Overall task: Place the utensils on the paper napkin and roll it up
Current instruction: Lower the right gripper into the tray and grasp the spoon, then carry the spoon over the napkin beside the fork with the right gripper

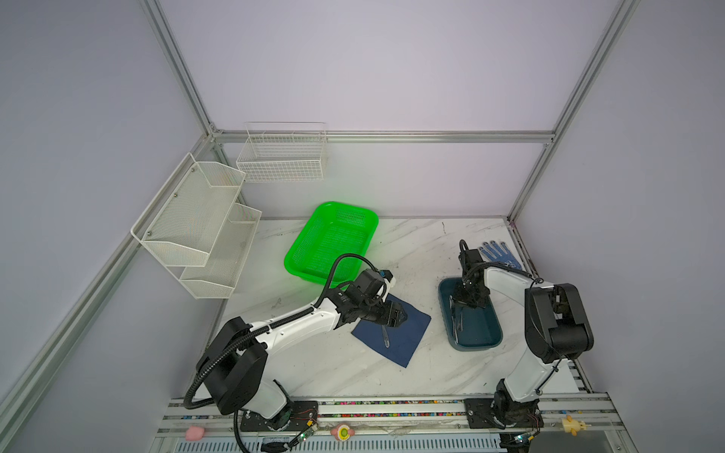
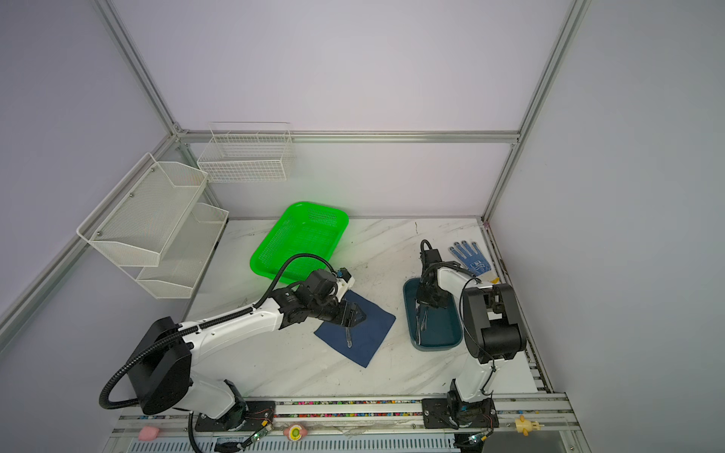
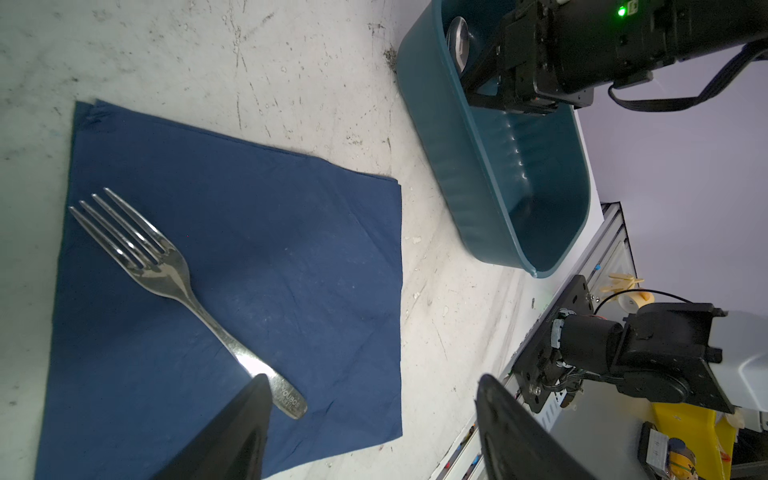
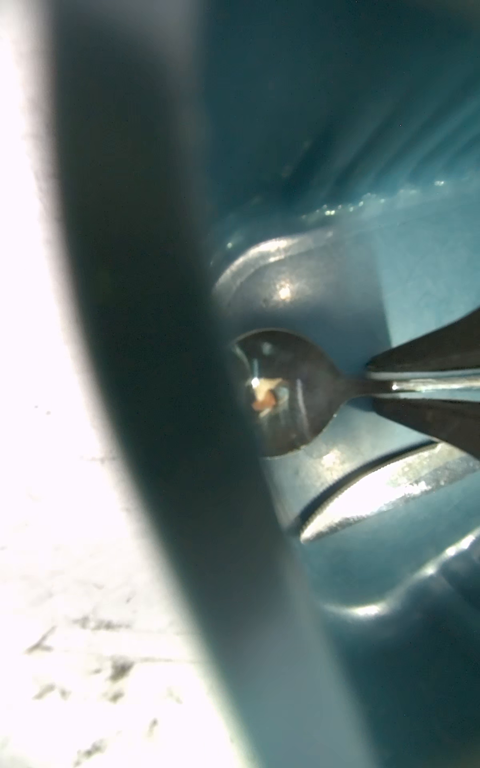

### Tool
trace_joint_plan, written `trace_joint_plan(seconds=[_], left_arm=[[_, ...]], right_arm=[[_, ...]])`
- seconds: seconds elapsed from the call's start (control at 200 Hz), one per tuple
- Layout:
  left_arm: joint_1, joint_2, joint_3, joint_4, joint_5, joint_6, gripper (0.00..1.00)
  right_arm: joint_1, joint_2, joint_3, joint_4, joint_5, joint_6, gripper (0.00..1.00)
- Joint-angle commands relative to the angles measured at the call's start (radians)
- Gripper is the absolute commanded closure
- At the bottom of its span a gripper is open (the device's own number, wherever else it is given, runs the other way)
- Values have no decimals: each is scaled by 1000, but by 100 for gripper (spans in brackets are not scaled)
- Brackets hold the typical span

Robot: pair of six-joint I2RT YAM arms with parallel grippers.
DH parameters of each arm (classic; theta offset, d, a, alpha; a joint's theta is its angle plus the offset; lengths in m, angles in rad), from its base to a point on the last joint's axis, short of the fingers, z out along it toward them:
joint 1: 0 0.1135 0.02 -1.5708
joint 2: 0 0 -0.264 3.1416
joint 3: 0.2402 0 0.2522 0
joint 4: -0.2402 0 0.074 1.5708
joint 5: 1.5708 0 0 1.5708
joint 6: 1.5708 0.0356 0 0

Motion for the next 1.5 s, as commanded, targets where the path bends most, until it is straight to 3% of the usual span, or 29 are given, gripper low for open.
trace_joint_plan(seconds=[0.0, 0.25, 0.415, 0.735, 0.955, 1.155, 1.27, 1.495], left_arm=[[1, -37, 58, 7, -9, 14, 23], [2, -22, 60, 14, -8, 14, 23], [2, -16, 65, 10, -6, 16, 23], [2, -38, 52, 4, -26, 9, 23], [2, -42, 47, 15, -34, -6, 24], [2, -47, 42, 12, -48, -4, 24], [2, -62, 34, 12, -77, -9, 24], [27, -155, -31, 33, -149, -34, 24]], right_arm=[[-6, 113, -71, -24, 15, -9, 82], [-5, 157, -100, 15, -22, -21, 82], [-6, 145, -107, 23, -14, -17, 89], [-6, -113, 11, -92, 138, -21, 93], [-5, -240, 69, -182, 82, -27, 92], [2, -310, 102, -204, -56, -42, 92], [48, -324, 120, -195, -110, -30, 91], [246, -269, 162, -193, -79, 63, 91]])
